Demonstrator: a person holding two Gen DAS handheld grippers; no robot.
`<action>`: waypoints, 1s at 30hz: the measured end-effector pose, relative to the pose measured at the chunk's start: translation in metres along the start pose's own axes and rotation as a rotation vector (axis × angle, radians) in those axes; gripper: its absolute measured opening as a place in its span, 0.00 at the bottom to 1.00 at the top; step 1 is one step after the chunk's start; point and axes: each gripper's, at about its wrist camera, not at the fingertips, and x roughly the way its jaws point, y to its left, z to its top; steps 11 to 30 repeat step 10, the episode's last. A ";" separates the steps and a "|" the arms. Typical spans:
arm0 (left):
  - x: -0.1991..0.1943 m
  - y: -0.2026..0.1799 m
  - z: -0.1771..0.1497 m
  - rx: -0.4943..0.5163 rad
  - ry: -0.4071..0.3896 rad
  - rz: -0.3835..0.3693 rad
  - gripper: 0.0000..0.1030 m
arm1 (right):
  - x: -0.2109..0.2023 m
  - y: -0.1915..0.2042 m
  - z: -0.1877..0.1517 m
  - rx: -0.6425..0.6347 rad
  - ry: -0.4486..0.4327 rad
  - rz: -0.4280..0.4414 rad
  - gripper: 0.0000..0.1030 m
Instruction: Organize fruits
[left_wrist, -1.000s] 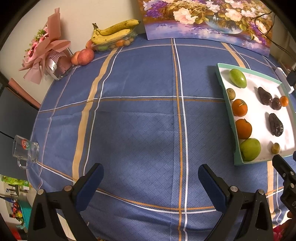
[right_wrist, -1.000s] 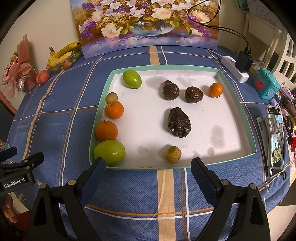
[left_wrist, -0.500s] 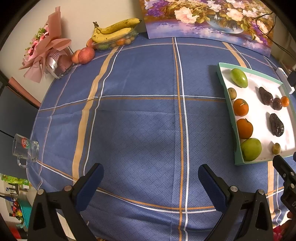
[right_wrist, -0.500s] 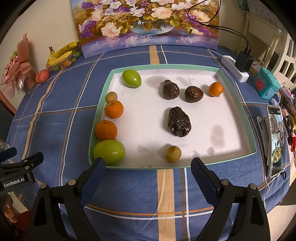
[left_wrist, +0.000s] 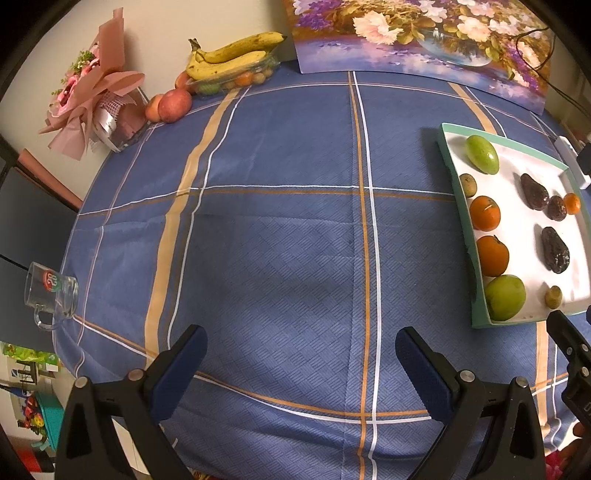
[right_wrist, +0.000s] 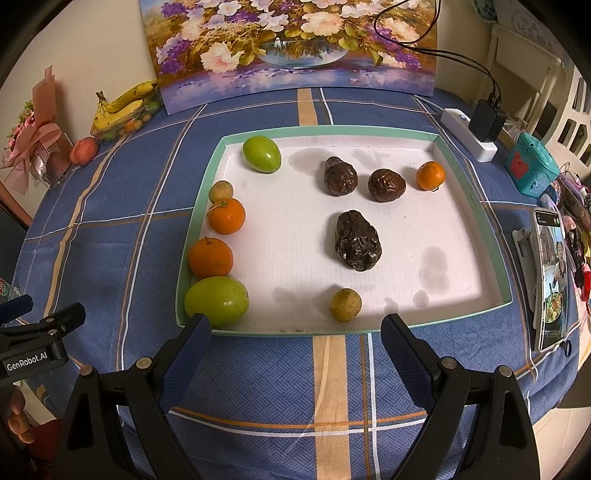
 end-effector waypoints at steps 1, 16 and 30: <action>0.000 0.000 0.000 0.001 0.000 -0.001 1.00 | 0.000 0.000 0.000 0.000 0.000 0.000 0.91; 0.000 0.001 0.001 0.000 0.002 0.004 1.00 | -0.001 0.001 0.001 -0.001 0.003 -0.001 0.91; 0.000 0.001 0.001 0.000 0.002 0.004 1.00 | -0.001 0.001 0.001 -0.001 0.003 -0.001 0.91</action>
